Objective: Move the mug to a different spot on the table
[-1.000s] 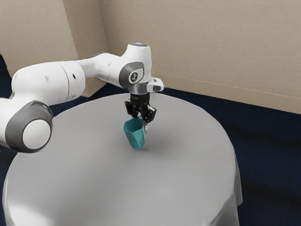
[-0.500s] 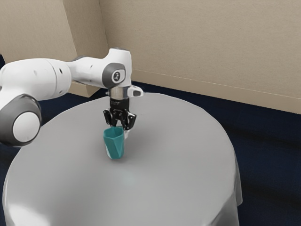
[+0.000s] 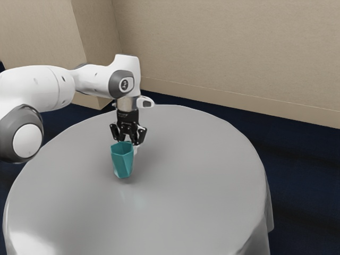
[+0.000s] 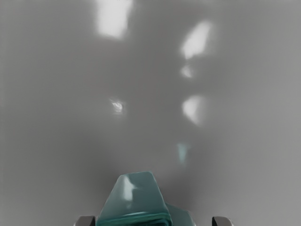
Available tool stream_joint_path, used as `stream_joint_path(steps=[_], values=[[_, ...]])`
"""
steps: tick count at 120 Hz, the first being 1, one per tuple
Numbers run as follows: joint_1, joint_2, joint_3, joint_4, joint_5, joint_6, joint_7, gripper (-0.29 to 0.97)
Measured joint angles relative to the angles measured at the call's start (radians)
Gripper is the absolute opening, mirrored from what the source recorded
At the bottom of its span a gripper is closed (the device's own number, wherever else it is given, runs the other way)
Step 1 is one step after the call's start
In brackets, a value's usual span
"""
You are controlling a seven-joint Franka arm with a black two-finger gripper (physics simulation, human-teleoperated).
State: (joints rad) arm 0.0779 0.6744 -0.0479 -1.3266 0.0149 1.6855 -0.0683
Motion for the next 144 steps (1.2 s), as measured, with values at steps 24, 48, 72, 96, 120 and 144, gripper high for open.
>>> stream_joint_path(steps=[24,48,72,96,120,144], values=[[0.009,0.001,-0.001,0.011,-0.001,0.030,0.008,0.20],[0.010,0.005,-0.002,0.002,-0.023,0.121,0.019,0.21],[0.011,0.009,-0.002,-0.009,-0.048,0.179,0.028,0.21],[0.017,0.009,-0.001,-0.028,-0.065,0.207,0.034,0.21],[0.018,0.008,-0.001,-0.032,-0.090,0.220,0.040,0.38],[0.029,0.004,-0.001,-0.046,-0.109,0.225,0.045,0.56]])
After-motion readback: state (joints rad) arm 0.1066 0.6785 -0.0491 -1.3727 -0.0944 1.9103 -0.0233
